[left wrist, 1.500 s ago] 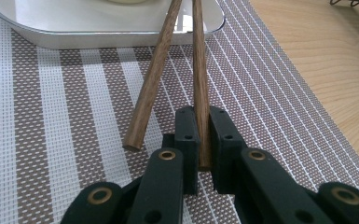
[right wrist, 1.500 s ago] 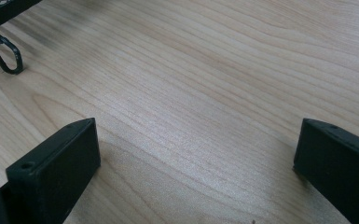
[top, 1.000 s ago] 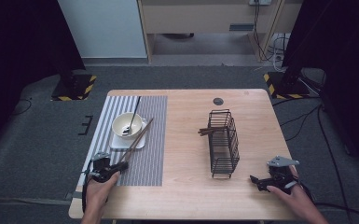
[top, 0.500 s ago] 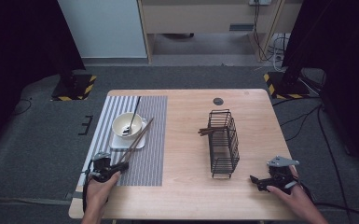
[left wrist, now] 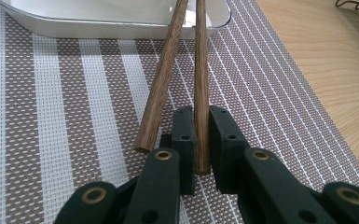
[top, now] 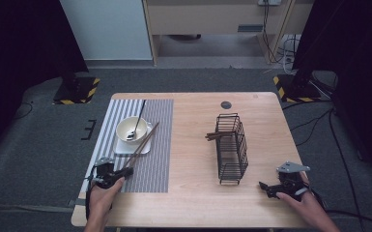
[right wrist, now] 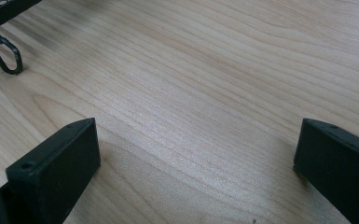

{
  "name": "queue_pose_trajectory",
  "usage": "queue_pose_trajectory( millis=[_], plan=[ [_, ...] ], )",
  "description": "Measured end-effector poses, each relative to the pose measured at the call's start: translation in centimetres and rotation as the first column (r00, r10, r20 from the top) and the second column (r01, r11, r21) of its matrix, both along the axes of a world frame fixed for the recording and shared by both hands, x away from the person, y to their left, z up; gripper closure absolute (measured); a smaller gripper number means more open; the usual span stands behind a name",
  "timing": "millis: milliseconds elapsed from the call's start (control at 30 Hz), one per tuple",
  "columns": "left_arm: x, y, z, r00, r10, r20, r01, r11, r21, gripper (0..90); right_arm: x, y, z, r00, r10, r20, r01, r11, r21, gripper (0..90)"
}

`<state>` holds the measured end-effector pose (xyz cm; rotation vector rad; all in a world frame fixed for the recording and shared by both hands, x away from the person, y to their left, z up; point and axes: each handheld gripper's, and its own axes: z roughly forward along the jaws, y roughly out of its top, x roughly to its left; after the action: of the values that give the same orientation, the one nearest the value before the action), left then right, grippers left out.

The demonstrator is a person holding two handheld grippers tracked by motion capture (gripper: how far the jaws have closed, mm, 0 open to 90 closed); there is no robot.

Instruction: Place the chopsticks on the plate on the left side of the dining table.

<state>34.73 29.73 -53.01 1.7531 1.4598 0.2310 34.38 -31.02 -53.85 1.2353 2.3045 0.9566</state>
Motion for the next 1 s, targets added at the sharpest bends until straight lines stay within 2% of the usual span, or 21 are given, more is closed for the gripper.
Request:
queue_pose_trajectory(
  millis=[600,1000],
  plan=[
    [0.04,-0.02,0.03,1.0000,-0.004,0.003,0.004,1.0000,0.000,82.0,-0.04,0.03,0.00,1.0000,-0.002,-0.001,0.002,1.000,0.001,0.2],
    [-0.01,-0.08,0.21,0.9999,0.005,0.016,-0.005,0.9999,-0.010,76.5,-0.05,0.03,0.00,1.0000,-0.002,0.000,0.002,1.000,0.001,0.2]
  ],
)
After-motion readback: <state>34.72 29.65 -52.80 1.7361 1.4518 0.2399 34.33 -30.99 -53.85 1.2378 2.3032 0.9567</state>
